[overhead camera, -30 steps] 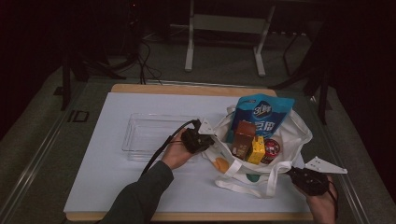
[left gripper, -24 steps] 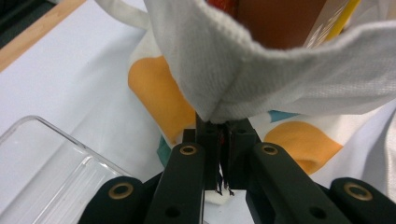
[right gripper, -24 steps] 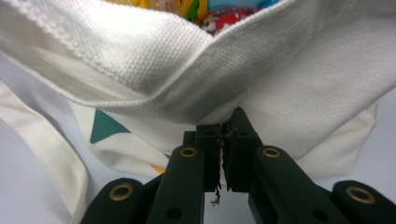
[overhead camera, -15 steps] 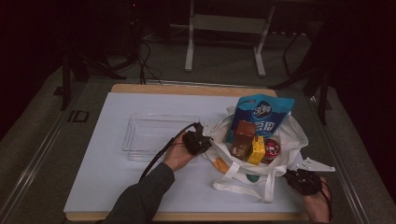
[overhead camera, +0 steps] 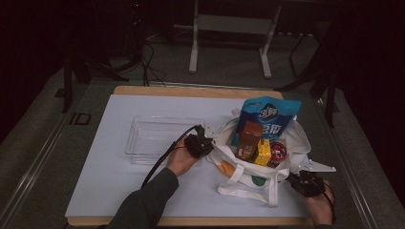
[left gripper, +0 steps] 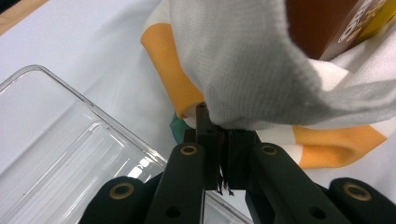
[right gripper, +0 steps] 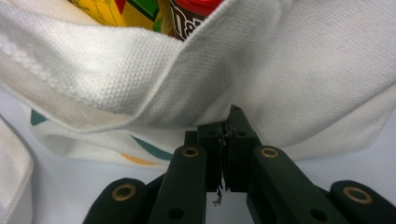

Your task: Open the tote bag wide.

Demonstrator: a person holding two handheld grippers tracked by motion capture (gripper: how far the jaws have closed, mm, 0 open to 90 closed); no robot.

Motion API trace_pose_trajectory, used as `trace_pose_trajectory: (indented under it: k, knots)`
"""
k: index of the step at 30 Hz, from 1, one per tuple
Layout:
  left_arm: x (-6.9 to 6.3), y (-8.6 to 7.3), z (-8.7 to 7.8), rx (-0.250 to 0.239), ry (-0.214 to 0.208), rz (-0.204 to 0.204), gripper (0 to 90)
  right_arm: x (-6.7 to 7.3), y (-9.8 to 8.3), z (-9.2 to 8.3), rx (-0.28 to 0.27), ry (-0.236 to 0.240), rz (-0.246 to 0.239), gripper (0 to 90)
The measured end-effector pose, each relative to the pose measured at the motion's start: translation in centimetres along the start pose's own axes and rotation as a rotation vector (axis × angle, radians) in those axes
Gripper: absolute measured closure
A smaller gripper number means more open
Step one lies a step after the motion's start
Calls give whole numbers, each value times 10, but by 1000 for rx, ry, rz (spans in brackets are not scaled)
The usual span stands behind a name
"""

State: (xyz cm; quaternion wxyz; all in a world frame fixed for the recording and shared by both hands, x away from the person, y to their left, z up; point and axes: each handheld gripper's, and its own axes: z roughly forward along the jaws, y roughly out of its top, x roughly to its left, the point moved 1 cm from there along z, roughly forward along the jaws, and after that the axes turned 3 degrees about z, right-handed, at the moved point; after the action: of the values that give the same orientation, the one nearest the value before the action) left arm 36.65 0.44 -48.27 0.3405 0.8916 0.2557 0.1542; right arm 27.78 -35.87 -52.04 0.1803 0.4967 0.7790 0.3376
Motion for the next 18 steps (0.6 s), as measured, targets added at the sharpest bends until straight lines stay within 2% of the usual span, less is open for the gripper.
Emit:
trace_pose_trajectory:
  k: [4,7,13,18]
  knots:
    - [1,-1,-2,-21,-18,-10,859,2,2,-5,-10,4,1,864]
    - [3,-3,-5,-36,-36,-23,811,3,3,-11,-21,11,-3,845]
    - [-1,-3,-14,-59,-55,3,699,2,3,-26,-47,39,0,729]
    - [-2,-5,-23,-89,-65,16,659,1,2,-39,-62,31,-8,657]
